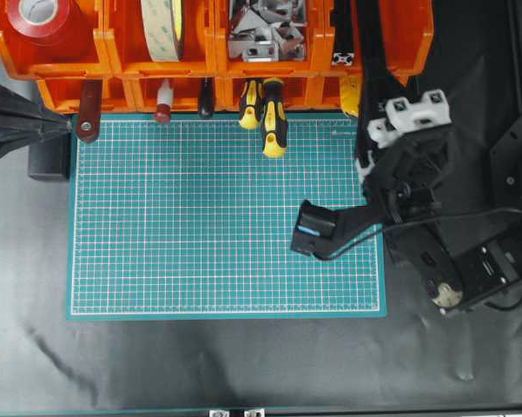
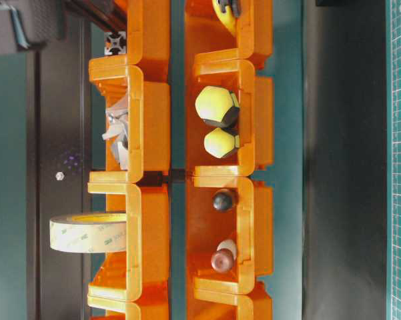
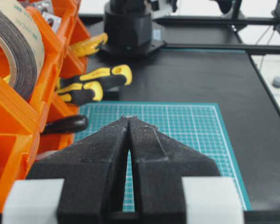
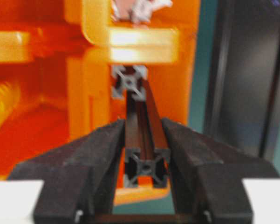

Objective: Pick frame from container rack with right arm.
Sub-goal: 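Pull the black extrusion out of the rack toward the mat with right gripper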

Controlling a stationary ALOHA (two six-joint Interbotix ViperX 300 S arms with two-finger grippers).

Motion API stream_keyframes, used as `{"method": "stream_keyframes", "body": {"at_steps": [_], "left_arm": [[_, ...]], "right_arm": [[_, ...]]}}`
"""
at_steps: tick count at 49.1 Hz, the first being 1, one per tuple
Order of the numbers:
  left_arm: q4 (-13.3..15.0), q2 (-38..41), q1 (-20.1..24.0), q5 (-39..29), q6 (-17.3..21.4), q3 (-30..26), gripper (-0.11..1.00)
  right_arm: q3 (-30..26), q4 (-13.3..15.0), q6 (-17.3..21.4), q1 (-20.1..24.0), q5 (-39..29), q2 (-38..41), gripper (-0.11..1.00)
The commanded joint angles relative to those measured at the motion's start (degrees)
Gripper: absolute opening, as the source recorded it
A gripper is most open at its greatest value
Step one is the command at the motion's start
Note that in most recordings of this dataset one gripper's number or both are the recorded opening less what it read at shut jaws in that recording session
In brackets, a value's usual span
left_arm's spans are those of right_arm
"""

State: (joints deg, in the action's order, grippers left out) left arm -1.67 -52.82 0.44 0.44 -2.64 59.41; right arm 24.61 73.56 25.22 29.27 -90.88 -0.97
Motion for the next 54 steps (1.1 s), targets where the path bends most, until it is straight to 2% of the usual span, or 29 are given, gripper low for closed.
{"method": "stream_keyframes", "body": {"at_steps": [1,6,14,23,32,35,38,45,49,54], "left_arm": [[-0.18,0.26,0.18,0.26,-0.35,-1.67,0.0],[-0.18,0.26,0.09,0.35,-0.35,-1.67,0.0],[-0.18,0.18,0.09,0.35,-0.35,-1.67,0.0],[-0.18,-0.18,0.18,0.35,-0.35,-1.67,0.0],[-0.18,-1.32,0.18,0.35,-0.35,-1.67,0.0],[-0.18,-1.14,0.26,0.26,-0.35,-1.58,0.0],[-0.18,-0.88,0.35,0.35,-0.35,-1.58,0.0],[-0.18,-0.26,0.35,0.35,-0.44,-1.58,0.0],[-0.18,0.09,0.35,0.7,-1.41,-1.58,0.0],[-0.18,0.35,0.35,0.62,-3.43,-1.58,0.0]], "right_arm": [[-2.2,0.7,-0.18,1.85,-2.81,-0.62,0.25],[-3.43,1.76,-0.97,3.78,-5.62,-0.79,0.25],[-6.15,5.8,-1.41,8.09,-9.14,-1.05,0.25],[-10.55,11.16,-1.67,14.85,-6.33,1.23,0.25],[-15.21,11.07,-2.2,19.34,-1.49,4.57,0.25],[-15.64,10.37,-3.69,20.13,0.35,5.27,0.25],[-15.38,8.35,-5.63,20.48,2.55,5.98,0.25],[-13.97,0.09,-10.28,20.74,10.11,6.86,0.25],[-12.39,-3.52,-11.78,20.74,14.24,6.86,0.25],[-10.28,-5.36,-12.04,20.48,17.67,6.42,0.25]]}}
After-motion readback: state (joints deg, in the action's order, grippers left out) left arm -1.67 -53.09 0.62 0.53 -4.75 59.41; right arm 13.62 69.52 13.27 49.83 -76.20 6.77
